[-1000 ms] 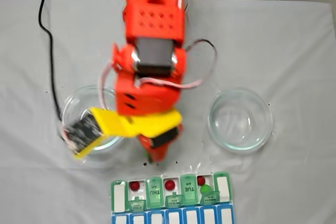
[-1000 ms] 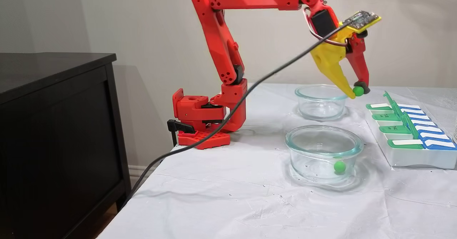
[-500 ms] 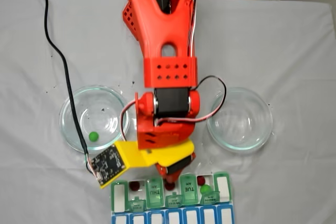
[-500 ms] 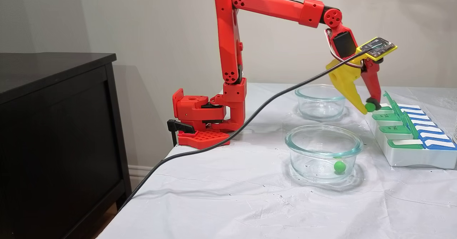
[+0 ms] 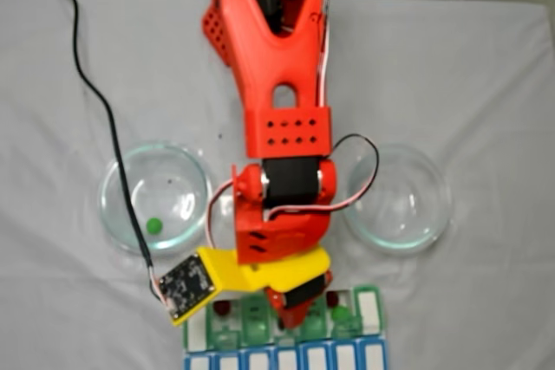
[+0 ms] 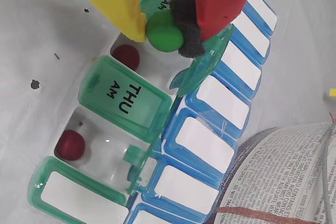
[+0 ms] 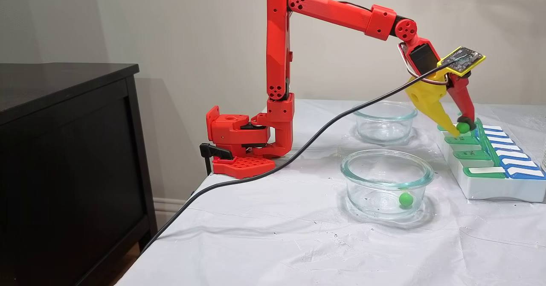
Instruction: Sort medicines into box.
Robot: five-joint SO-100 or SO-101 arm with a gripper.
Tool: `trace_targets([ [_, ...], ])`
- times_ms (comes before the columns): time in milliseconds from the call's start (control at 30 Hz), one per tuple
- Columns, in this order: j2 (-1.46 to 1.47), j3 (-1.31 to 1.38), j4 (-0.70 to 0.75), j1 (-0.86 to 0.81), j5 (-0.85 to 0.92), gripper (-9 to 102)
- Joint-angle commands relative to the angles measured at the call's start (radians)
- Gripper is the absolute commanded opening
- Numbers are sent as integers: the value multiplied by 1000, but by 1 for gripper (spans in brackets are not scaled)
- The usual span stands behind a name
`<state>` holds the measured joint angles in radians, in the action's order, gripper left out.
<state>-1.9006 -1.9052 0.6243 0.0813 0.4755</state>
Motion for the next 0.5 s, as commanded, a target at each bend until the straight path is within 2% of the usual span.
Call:
trace_targets([
  [0,-20,51,-32,21,17,0],
  [467,-28,-14,-61,35,75,0],
])
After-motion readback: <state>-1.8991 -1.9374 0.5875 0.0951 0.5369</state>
